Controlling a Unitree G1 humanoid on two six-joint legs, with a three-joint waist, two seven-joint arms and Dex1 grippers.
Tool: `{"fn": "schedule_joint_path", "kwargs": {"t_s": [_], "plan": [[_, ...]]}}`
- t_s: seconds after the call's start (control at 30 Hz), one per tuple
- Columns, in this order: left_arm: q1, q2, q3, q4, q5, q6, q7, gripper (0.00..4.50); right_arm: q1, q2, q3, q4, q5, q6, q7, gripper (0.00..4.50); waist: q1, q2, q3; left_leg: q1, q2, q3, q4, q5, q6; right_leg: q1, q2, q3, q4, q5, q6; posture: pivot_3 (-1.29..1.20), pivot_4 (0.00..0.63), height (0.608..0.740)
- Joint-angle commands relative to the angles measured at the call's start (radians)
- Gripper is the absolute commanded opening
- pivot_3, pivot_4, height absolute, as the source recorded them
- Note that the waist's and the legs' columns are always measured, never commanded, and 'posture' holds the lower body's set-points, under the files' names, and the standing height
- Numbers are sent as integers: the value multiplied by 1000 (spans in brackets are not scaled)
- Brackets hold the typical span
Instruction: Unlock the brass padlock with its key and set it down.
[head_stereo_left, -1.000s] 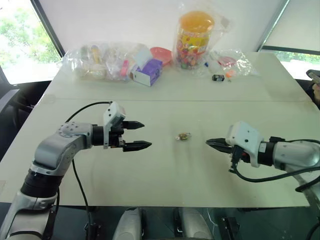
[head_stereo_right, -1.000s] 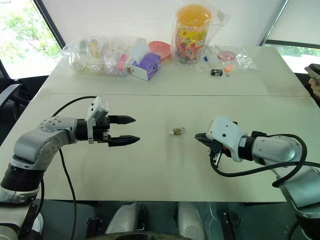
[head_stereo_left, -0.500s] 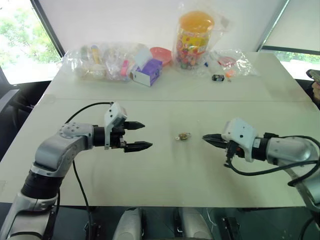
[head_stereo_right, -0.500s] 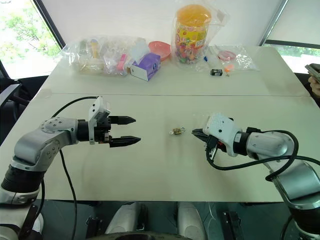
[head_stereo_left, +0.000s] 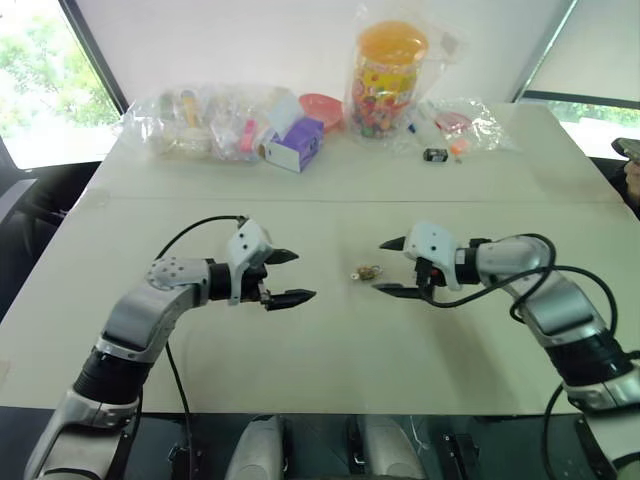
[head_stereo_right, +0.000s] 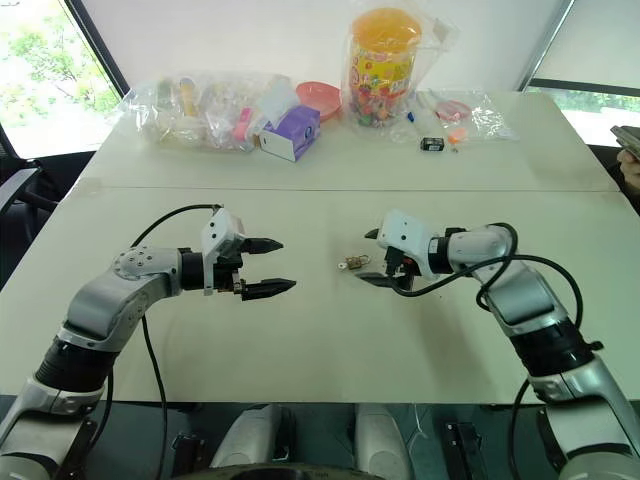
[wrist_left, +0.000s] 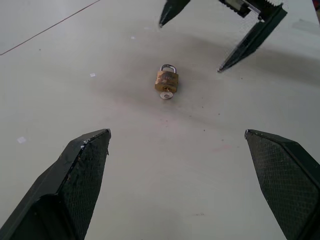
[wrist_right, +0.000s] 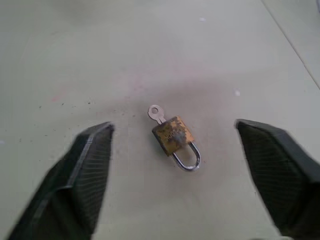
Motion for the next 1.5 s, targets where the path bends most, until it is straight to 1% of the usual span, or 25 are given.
{"fn": "schedule_joint_path", "kwargs": {"t_s": [0.03, 0.17, 0.33, 0.47, 0.6, 0.67, 0.7, 0.9, 1.03, 1.13, 1.27, 1.43, 1.5], "plan": [[5, -3, 12, -15, 16, -29, 13, 4500, -72, 44, 11, 108, -10, -68, 64, 4476, -2, 0, 0, 0, 0, 0, 0, 0, 0, 0, 0, 0, 0, 0, 0, 0, 150, 735], [29, -1, 19, -37, 20, -30, 24, 4500, -158, 112, 23, 297, -21, -116, 120, 4476, -7, 0, 0, 0, 0, 0, 0, 0, 0, 0, 0, 0, 0, 0, 0, 0, 150, 735], [41, 4, 24, -57, 25, -29, 38, 4500, -229, 182, 33, 515, -64, -185, 147, 4476, -3, 0, 0, 0, 0, 0, 0, 0, 0, 0, -1, 0, 1, 0, 0, 0, 150, 735], [50, 13, 27, -69, 30, -31, 43, 4500, -258, 215, 43, 637, -106, -232, 164, 4476, -4, 0, 0, 0, 0, 0, 0, 0, 0, 0, -2, 0, 1, 0, 0, 0, 150, 735], [55, 17, 28, -75, 33, -34, 44, 4500, -266, 234, 50, 714, -142, -290, 169, 4476, -7, 0, 0, 1, 0, 0, 0, 0, 0, 0, -2, 0, 2, 0, 0, 0, 150, 735], [54, 17, 27, -75, 36, -35, 44, 4500, -267, 236, 54, 738, -160, -319, 169, 3956, -7, 1, 0, 1, 0, 0, 0, 0, 0, 0, -2, 0, 2, 0, 0, 0, 150, 735], [53, 16, 26, -74, 38, -36, 45, 4500, -267, 237, 54, 747, -163, -328, 172, 3627, -7, 1, 0, 1, 0, 0, 0, 0, 0, 0, -2, 0, 2, 0, 0, 0, 150, 735], [37, 9, 19, -58, 49, -48, 42, 4500, -241, 224, 60, 739, -179, -331, 200, 722, -6, 1, 0, 3, 0, 0, 0, 0, -1, 1, -3, 0, 4, 0, 0, 0, 150, 735], [26, 3, 10, -44, 55, -56, 36, 4500, -213, 205, 51, 681, -184, -312, 188, 731, -4, 1, -1, 3, 0, 0, 0, 0, -1, 1, -3, 0, 4, 0, 0, 0, 150, 735], [15, -7, 4, -29, 60, -60, 32, 4500, -168, 180, 35, 560, -167, -276, 184, 731, -1, 1, -1, 3, 0, 0, 0, 0, -1, 1, -4, 0, 4, 0, 0, 0, 150, 735], [-7, -26, -2, -1, 62, -69, 22, 4500, -73, 139, 16, 372, -139, -177, 190, 731, 1, 1, -1, 2, -1, 0, 0, 0, -1, 1, -4, 0, 3, 0, 0, 0, 150, 735], [-20, -41, -19, 24, 72, -86, 11, 4500, -25, 129, 4, 328, -140, -116, 168, 731, -3, 1, -1, 2, -1, 0, 0, 0, -1, 0, -4, 0, 3, 0, 0, 0, 150, 735], [-25, -47, -19, 27, 72, -86, 12, 4500, -17, 129, -2, 313, -133, -92, 166, 1780, -2, 1, -1, 2, 0, 0, 0, 0, -1, 0, -4, 0, 3, 0, 0, 0, 150, 735]]}}
